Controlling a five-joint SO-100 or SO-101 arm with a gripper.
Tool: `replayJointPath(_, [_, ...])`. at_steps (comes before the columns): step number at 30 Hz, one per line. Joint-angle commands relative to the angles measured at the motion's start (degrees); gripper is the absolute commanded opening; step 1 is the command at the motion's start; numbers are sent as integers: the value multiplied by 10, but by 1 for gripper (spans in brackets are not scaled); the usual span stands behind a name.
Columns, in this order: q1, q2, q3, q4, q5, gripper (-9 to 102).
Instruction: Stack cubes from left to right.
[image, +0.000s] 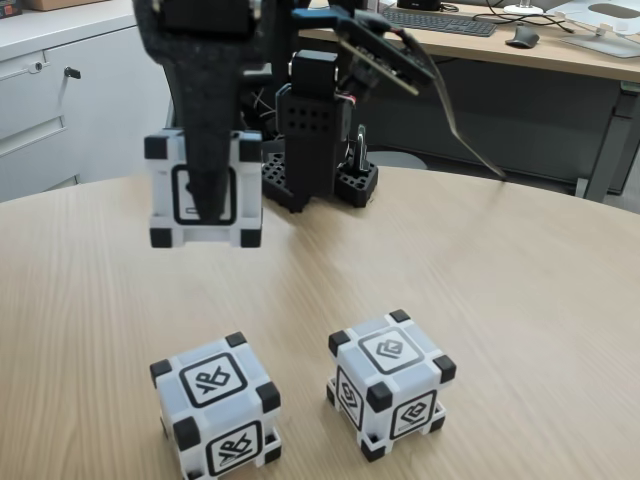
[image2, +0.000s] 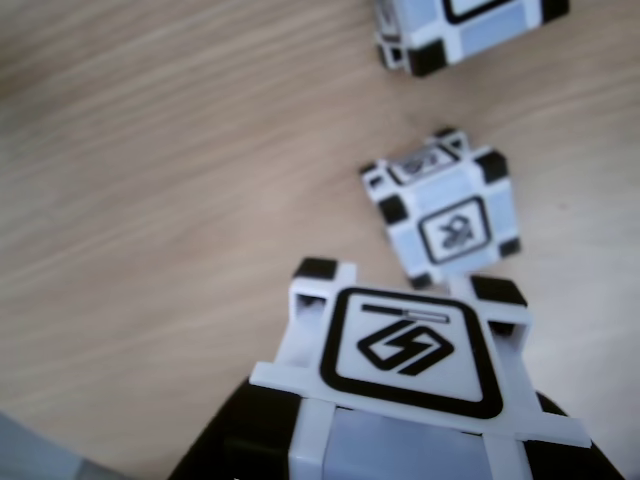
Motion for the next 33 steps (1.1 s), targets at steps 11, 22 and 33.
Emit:
replayJointPath(11, [4, -98, -131, -33, 15, 0])
replayJointPath(22, [4, -152, -132, -40, 14, 0])
replayJointPath(33, [-8, -154, -244, -40, 5, 0])
